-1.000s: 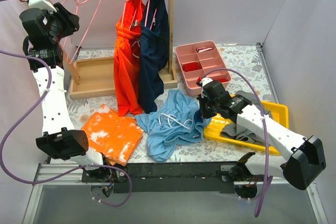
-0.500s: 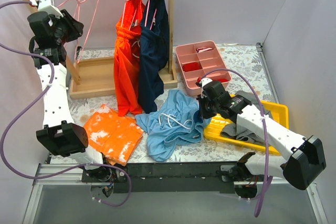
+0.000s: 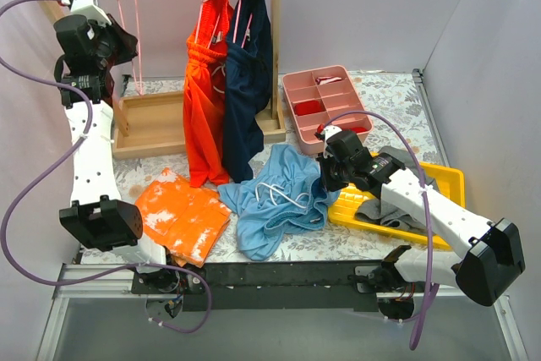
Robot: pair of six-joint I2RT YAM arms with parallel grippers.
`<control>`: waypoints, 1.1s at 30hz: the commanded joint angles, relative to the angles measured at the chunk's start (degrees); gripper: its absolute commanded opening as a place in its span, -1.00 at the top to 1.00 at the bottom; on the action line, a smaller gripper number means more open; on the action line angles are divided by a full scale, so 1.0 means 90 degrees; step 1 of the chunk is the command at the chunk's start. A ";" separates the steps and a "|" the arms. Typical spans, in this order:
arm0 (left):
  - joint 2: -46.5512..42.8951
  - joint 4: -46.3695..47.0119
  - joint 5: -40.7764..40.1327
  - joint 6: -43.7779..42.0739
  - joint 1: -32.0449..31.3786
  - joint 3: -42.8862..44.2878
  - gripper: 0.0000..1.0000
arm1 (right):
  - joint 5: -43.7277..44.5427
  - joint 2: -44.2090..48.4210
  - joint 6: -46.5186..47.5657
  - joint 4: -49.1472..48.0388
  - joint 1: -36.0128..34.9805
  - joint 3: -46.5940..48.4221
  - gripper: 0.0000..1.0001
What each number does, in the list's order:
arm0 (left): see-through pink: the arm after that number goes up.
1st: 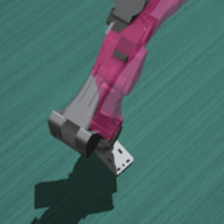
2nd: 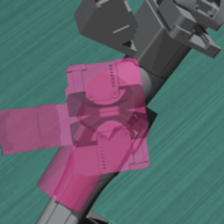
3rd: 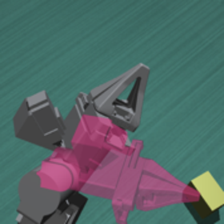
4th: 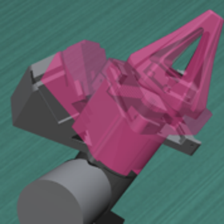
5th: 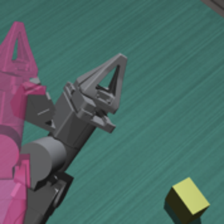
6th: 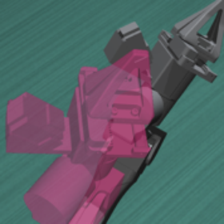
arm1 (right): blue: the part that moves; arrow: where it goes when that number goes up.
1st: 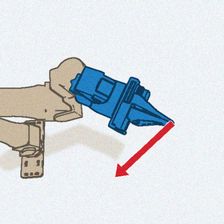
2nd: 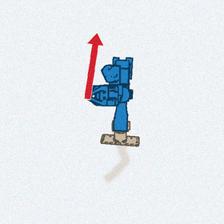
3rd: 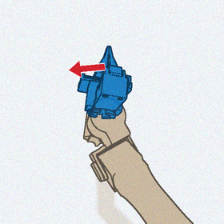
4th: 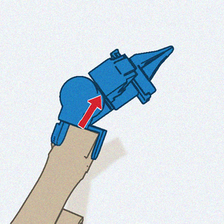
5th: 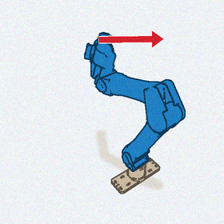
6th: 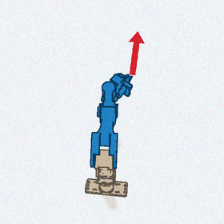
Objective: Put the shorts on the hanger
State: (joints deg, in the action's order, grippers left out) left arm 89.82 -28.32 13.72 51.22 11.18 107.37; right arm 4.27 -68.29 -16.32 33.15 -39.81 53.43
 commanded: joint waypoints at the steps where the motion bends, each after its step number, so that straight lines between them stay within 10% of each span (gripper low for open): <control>1: -0.0165 -0.0017 -0.0069 -0.0203 -0.0012 0.0794 1.00 | -0.0065 0.0010 0.0036 -0.0099 0.0000 0.0069 0.97; 33: -0.5302 -0.0467 0.0828 0.1154 -0.0148 -0.2849 1.00 | 0.0316 0.0703 -0.0345 0.0116 -0.0010 -0.0097 0.97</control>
State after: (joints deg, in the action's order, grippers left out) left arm 45.25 -30.68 17.15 58.19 10.98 82.04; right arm 5.85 -64.69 -17.85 33.54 -39.81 53.43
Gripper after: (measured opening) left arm 0.037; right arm 0.041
